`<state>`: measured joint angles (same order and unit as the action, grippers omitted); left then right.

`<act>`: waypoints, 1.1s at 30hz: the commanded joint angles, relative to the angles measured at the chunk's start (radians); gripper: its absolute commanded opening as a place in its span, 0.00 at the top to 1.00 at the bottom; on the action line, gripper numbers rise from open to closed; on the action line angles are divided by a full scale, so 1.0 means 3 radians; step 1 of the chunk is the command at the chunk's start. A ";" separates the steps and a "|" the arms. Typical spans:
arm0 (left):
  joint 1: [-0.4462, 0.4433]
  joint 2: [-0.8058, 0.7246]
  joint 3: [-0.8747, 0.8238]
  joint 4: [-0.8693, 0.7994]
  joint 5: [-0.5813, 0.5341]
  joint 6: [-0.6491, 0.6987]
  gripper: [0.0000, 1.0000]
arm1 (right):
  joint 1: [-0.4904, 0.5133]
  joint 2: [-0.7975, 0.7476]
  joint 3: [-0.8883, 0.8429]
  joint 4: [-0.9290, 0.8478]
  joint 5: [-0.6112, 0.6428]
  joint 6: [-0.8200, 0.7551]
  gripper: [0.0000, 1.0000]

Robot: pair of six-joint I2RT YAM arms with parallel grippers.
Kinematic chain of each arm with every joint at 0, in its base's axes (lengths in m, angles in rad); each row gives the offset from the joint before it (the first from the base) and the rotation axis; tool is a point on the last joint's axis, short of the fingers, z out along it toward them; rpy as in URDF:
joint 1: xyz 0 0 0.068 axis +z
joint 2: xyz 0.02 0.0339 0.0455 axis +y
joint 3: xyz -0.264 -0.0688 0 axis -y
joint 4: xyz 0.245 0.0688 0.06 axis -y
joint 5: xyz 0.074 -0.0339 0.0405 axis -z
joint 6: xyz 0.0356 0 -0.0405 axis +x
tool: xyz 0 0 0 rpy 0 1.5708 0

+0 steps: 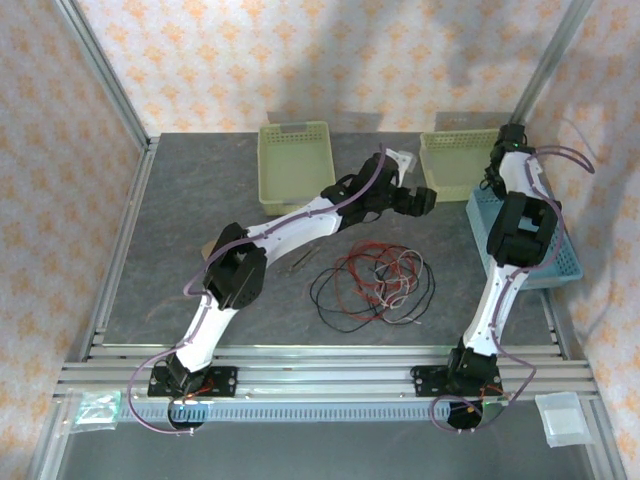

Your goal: Untangle the cables

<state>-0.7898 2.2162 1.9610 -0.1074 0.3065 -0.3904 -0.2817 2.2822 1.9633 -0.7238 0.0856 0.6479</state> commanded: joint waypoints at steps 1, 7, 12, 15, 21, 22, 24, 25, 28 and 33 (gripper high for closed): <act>0.0065 -0.0240 -0.0102 0.0045 -0.0030 0.0044 0.01 | 0.0070 -0.0159 -0.0110 0.0039 0.0033 -0.0151 0.73; 0.0185 -0.0444 -0.0408 0.0121 -0.0089 0.0014 0.01 | 0.0325 -0.0187 -0.0158 0.0056 0.0089 -0.0411 0.76; 0.0347 -0.0749 -0.0813 0.0228 -0.0175 -0.0033 0.00 | 0.0617 -0.0329 -0.0386 0.0342 -0.0202 -0.0786 0.77; 0.0439 -0.0926 -0.1031 0.0270 -0.0228 -0.0033 0.01 | 0.0826 -0.0314 -0.0332 0.0419 -0.0348 -0.1161 0.79; 0.0536 -0.1186 -0.1336 0.0312 -0.0280 -0.0043 0.01 | 0.1023 -0.0197 -0.0090 0.0423 -0.0505 -0.1844 0.80; 0.0541 -0.1204 -0.1363 0.0317 -0.0285 -0.0043 0.01 | 0.1038 -0.0185 -0.0077 0.0431 -0.0567 -0.1904 0.80; 0.0541 -0.1233 -0.1414 0.0322 -0.0291 -0.0048 0.01 | 0.1078 -0.0165 -0.0058 0.0458 -0.0764 -0.2076 0.80; 0.0541 -0.1240 -0.1429 0.0323 -0.0299 -0.0053 0.00 | 0.1099 -0.0146 -0.0046 0.0460 -0.0828 -0.2131 0.80; 0.0543 -0.1261 -0.1473 0.0332 -0.0316 -0.0063 0.01 | 0.1184 -0.0078 0.0046 0.0460 -0.1012 -0.2304 0.79; 0.0545 -0.1266 -0.1499 0.0330 -0.0316 -0.0079 0.01 | 0.1345 0.0171 0.0378 0.0375 -0.1137 -0.2570 0.76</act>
<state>-0.6247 1.8664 1.5211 -0.0326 0.2272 -0.3996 0.0792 2.2879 2.0052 -0.6121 -0.1963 -0.0284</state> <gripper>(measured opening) 0.990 0.232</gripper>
